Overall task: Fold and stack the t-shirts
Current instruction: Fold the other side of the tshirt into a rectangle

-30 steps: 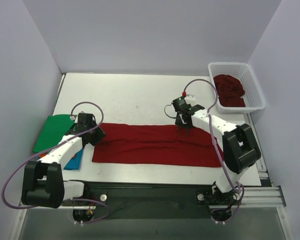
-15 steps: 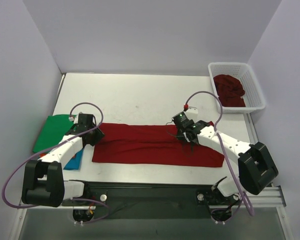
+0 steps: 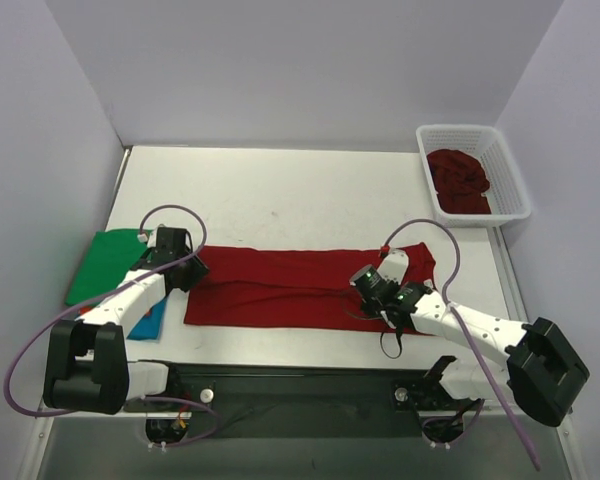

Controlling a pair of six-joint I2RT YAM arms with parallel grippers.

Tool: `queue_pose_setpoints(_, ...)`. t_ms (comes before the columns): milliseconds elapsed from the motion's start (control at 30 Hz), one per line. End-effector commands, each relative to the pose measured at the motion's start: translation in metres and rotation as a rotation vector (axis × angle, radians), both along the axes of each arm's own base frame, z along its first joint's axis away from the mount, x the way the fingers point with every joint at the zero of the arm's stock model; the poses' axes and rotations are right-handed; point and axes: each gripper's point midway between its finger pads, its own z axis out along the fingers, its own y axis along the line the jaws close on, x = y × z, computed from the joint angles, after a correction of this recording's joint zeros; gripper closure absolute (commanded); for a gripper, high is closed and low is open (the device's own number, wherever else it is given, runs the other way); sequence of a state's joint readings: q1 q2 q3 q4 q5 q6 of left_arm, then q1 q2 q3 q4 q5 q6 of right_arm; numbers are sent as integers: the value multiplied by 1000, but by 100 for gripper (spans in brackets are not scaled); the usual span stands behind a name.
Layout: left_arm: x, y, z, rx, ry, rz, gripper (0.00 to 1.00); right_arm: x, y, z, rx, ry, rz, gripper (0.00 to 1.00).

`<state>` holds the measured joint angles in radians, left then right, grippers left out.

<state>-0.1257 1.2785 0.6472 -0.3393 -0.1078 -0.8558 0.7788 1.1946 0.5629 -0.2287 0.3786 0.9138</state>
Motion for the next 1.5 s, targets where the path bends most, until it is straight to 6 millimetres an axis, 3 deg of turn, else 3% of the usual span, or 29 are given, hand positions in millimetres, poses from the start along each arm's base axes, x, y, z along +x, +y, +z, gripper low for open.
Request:
queue_pose_setpoints(0,13,-3,12,-2,-66,-13,55,4,-5,2,33,-59,-63,90)
queue_pose_setpoints(67,14,-5,14,-4,-79,-29,55,2,-2,-2,62,-60,-51,86)
queue_pose_setpoints(233,20,-15,31,-8,-138,-79,55,0,4,11,120,-94,-11,76)
queue_pose_setpoints(333,26,-37,50,0,-190,-162,55,-5,-1,23,126,-105,-2,69)
queue_pose_setpoints(467,31,-91,85,10,-275,-342,53,-3,-20,52,98,-157,-24,55)
queue_pose_setpoints(500,23,-119,87,5,-284,-427,52,-1,-27,61,80,-156,-32,55)
queue_pose_setpoints(567,17,-148,94,11,-319,-534,50,4,-43,67,41,-138,-38,54)
queue_pose_setpoints(600,5,-179,96,11,-324,-631,49,10,-56,67,86,-100,-87,54)
queue_pose_setpoints(667,-3,-207,99,17,-356,-725,48,19,-67,73,109,-72,-74,54)
queue_pose_setpoints(700,-6,-222,95,23,-353,-771,47,26,-83,75,126,-67,-130,54)
queue_pose_setpoints(767,-24,-260,98,-5,-381,-879,46,36,-87,81,147,-45,-114,54)
queue_pose_setpoints(800,-29,-272,85,8,-358,-925,45,41,-92,83,150,-44,-128,55)
queue_pose_setpoints(833,-40,-296,93,-9,-382,-985,44,47,-99,87,182,-47,-152,55)
queue_pose_setpoints(867,-46,-308,91,-10,-381,-1017,43,52,-100,82,197,-28,-155,55)
queue_pose_setpoints(900,-49,-319,77,18,-356,-1055,43,59,-101,83,214,-35,-148,55)
queue_pose_setpoints(967,-61,-349,82,20,-374,-1113,41,68,-103,76,240,-6,-151,57)
queue_pose_setpoints(1000,-64,-359,67,39,-348,-1146,41,73,-104,76,233,-8,-146,57)
queue_pose_setpoints(1067,-73,-382,69,32,-360,-1184,40,77,-108,68,213,20,-157,59)
queue_pose_setpoints(1100,-75,-389,56,43,-339,-1207,40,81,-109,66,214,15,-160,59)
queue_pose_setpoints(1267,-83,-421,51,37,-343,-1256,39,88,-110,55,216,39,-164,59)
queue_pose_setpoints(1467,-82,-432,29,71,-312,-1265,39,94,-112,46,203,57,-167,60)
